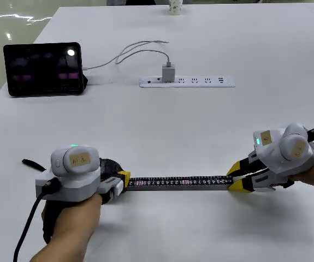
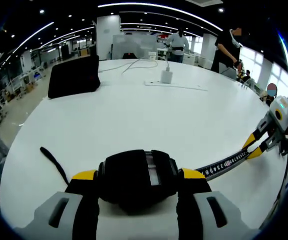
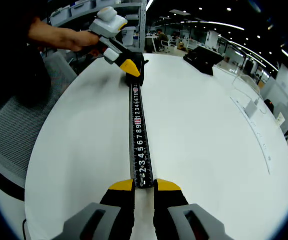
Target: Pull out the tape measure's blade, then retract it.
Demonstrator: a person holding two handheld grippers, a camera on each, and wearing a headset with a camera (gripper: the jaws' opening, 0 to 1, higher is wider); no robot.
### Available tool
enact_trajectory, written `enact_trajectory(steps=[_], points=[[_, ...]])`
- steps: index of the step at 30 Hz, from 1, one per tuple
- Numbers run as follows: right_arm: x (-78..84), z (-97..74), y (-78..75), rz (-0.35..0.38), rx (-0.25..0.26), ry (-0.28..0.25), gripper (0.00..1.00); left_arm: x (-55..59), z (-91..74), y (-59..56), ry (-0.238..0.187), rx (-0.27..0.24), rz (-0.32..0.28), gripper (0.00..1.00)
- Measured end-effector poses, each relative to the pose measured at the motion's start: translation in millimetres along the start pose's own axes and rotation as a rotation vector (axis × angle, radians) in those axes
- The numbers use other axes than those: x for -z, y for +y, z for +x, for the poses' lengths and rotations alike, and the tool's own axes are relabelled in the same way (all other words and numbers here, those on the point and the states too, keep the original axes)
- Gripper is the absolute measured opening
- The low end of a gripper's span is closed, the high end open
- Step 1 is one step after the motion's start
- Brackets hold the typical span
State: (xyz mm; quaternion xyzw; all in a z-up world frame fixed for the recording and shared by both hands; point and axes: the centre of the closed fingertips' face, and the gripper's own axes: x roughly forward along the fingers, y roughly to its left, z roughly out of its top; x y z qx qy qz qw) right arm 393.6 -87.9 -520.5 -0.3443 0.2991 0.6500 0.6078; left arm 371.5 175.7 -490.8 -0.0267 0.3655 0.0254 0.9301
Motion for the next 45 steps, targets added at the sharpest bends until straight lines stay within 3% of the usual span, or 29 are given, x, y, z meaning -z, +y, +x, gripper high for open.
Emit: enact_trajectory(steps=[35,45], points=[[-0.1,0.1,0.3,-0.007,-0.004,0.015,0.10,0.9,-0.4,0.6,-0.002,0.019,-0.013,0.57],[-9.6,7.0,1.2,-0.010,-0.012,0.004,0.10,1.0,-0.4,1.4,0.000,0.030,-0.017,0.57]])
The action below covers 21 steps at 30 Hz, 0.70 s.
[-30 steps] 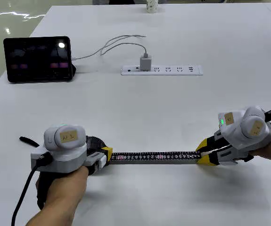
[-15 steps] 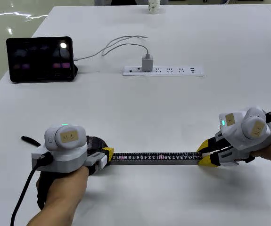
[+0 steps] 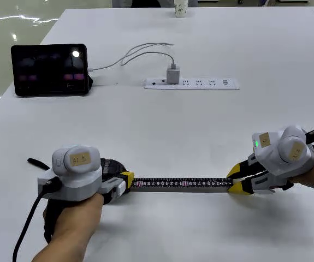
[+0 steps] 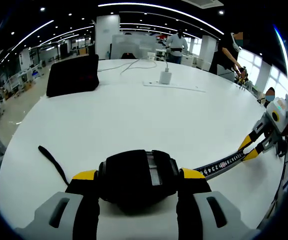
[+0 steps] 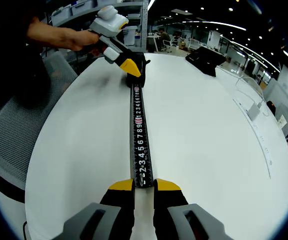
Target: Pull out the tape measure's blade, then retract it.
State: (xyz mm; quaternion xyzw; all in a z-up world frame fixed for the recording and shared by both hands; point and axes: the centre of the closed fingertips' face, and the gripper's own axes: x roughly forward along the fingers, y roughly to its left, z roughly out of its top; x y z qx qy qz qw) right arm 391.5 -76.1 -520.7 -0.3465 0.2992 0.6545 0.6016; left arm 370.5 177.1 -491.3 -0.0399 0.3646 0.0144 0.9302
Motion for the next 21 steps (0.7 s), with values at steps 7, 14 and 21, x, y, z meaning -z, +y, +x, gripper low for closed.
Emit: enact_trajectory(steps=[7,14,21], points=[[-10.6,7.7,0.9,-0.010,-0.008,-0.011,0.10,0.2,-0.2,0.3,0.002,0.006,-0.003,0.57],[-21.9,15.2,2.4,-0.016,-0.015,-0.023,0.10,0.5,-0.3,0.4,0.003,0.011,-0.003,0.57],[-29.9,20.9,3.4,-0.019,-0.019,-0.030,0.10,0.6,-0.6,0.5,0.003,0.017,-0.006,0.57]])
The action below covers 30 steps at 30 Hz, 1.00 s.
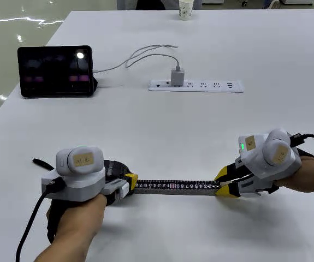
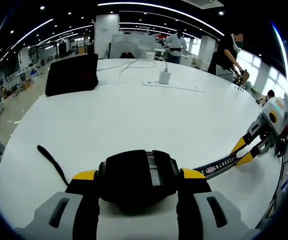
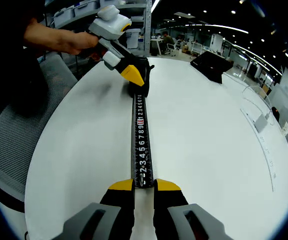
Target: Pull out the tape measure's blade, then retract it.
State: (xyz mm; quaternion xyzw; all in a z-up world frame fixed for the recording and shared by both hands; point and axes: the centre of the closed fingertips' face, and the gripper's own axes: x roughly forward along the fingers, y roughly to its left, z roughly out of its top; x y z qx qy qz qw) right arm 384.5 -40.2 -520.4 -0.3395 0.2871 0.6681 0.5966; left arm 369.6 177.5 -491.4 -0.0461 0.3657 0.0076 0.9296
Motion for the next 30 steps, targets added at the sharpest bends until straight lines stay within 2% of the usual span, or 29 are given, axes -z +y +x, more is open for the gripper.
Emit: enact_trajectory(steps=[30], points=[[-34.4,25.1,2.0,-0.005,-0.001,-0.035,0.10,-0.5,-0.2,0.6,-0.001,0.022,-0.020,0.57]])
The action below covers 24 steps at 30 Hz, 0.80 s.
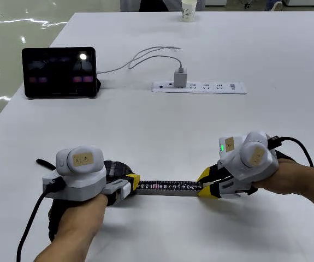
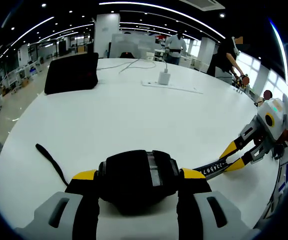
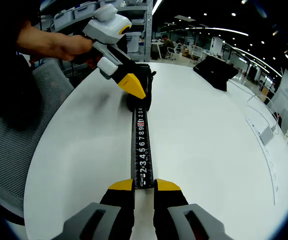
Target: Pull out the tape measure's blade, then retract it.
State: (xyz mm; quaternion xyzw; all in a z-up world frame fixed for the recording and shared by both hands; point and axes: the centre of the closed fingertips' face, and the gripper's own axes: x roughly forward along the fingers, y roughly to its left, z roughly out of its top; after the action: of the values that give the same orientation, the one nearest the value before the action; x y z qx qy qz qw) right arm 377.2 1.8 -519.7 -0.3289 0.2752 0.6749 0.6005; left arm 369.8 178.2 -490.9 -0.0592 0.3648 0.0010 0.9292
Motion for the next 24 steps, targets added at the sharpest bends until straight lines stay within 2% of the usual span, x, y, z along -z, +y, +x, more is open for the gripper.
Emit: enact_trajectory(steps=[24], points=[[-25.6,19.0,-0.9,-0.008,-0.011,-0.028,0.10,0.5,-0.5,0.3,0.002,0.015,-0.009,0.58]])
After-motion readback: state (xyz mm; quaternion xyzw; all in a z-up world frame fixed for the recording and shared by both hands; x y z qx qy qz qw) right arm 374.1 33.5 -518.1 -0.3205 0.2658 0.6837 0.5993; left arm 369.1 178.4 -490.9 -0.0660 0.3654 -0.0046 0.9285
